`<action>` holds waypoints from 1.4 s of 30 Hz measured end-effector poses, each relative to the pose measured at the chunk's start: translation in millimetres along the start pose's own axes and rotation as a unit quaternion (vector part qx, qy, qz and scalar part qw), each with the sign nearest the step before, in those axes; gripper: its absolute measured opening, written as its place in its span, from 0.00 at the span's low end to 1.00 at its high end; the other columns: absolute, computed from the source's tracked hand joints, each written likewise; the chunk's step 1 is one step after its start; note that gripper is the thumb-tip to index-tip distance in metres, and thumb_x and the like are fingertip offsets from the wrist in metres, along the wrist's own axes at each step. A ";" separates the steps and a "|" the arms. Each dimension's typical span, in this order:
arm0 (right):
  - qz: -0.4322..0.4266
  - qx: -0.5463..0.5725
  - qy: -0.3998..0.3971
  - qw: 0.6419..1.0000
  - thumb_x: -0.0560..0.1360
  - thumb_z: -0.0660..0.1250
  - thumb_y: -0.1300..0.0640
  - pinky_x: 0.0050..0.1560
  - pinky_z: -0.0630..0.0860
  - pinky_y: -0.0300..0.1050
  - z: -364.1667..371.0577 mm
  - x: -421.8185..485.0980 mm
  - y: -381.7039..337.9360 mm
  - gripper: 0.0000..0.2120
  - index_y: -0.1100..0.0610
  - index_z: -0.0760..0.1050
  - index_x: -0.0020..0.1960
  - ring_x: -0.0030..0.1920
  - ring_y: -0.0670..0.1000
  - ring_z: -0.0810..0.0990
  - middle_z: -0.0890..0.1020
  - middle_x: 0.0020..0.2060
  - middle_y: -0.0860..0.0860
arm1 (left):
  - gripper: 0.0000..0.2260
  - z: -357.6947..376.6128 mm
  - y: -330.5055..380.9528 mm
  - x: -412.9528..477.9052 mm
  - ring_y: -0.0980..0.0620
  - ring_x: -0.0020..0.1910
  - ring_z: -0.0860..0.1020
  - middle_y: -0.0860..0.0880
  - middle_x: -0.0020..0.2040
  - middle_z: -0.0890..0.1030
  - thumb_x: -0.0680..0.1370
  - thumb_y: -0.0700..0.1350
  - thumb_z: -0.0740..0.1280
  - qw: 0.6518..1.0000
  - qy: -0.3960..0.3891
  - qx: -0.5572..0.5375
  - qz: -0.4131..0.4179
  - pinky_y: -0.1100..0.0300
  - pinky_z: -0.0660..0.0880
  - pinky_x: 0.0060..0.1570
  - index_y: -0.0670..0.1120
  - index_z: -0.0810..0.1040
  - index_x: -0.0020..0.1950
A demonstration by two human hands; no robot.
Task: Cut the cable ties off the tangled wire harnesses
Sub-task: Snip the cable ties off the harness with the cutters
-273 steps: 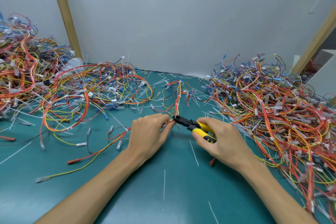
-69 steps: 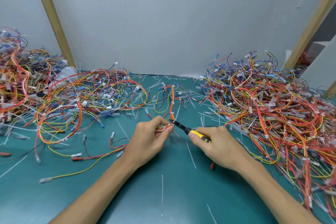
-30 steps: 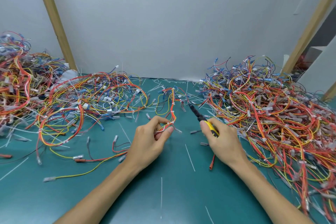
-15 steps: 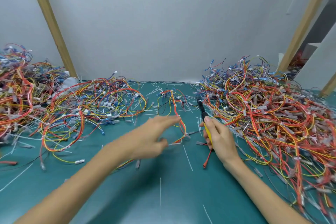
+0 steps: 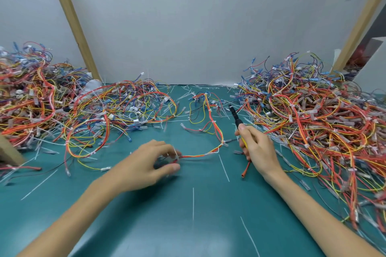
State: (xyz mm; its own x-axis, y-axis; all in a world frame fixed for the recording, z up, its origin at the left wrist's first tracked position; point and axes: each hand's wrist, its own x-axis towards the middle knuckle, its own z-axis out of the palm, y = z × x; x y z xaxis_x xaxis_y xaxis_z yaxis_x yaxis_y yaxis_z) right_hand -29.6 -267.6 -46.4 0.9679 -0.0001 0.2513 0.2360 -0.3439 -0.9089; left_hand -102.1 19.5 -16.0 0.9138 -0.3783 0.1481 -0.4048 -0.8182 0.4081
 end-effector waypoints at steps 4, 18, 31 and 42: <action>-0.007 -0.003 0.004 1.000 0.81 0.61 0.43 0.36 0.69 0.49 0.4 -0.5 -0.6 0.16 0.52 0.78 0.41 0.30 0.47 0.71 0.74 0.28 0.47 | 0.04 21.2 4.5 14.4 0.54 0.49 0.74 0.56 0.45 0.78 0.79 0.51 0.67 0.996 0.054 0.066 0.007 0.57 0.70 0.52 0.52 0.77 0.51; -0.215 -0.072 -0.008 0.974 0.79 0.60 0.43 0.44 0.74 0.42 5.9 -16.3 -19.2 0.15 0.53 0.77 0.52 0.41 0.45 0.79 0.76 0.48 0.41 | 0.10 38.5 27.4 62.0 0.54 0.30 0.82 0.49 0.34 0.83 0.81 0.36 0.60 0.968 0.073 -0.215 -0.109 0.61 0.77 0.36 0.43 0.79 0.44; 0.017 0.105 -0.036 0.994 0.75 0.59 0.39 0.31 0.72 0.41 18.5 -15.3 -22.3 0.17 0.50 0.78 0.47 0.27 0.48 0.75 0.83 0.36 0.54 | 0.09 29.2 30.2 47.8 0.43 0.50 0.83 0.39 0.50 0.85 0.81 0.34 0.61 0.857 -0.052 -0.510 -0.050 0.51 0.78 0.54 0.36 0.79 0.57; -0.019 -0.024 -0.042 0.999 0.80 0.63 0.46 0.42 0.69 0.42 26.3 -18.0 -18.9 0.08 0.45 0.78 0.47 0.30 0.43 0.80 0.81 0.42 0.47 | 0.12 42.9 48.4 50.7 0.42 0.48 0.67 0.38 0.47 0.68 0.69 0.45 0.73 0.705 -0.039 -0.694 -0.145 0.62 0.77 0.41 0.43 0.84 0.51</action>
State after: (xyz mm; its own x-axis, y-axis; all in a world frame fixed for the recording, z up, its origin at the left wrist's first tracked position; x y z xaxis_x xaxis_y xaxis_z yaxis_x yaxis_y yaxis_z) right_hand -49.3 -236.5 -42.5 0.9626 0.0910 0.2553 0.2704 -0.3860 -0.8820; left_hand -76.8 -57.9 -27.4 0.9247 -0.3492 -0.1514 0.2706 0.3235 0.9067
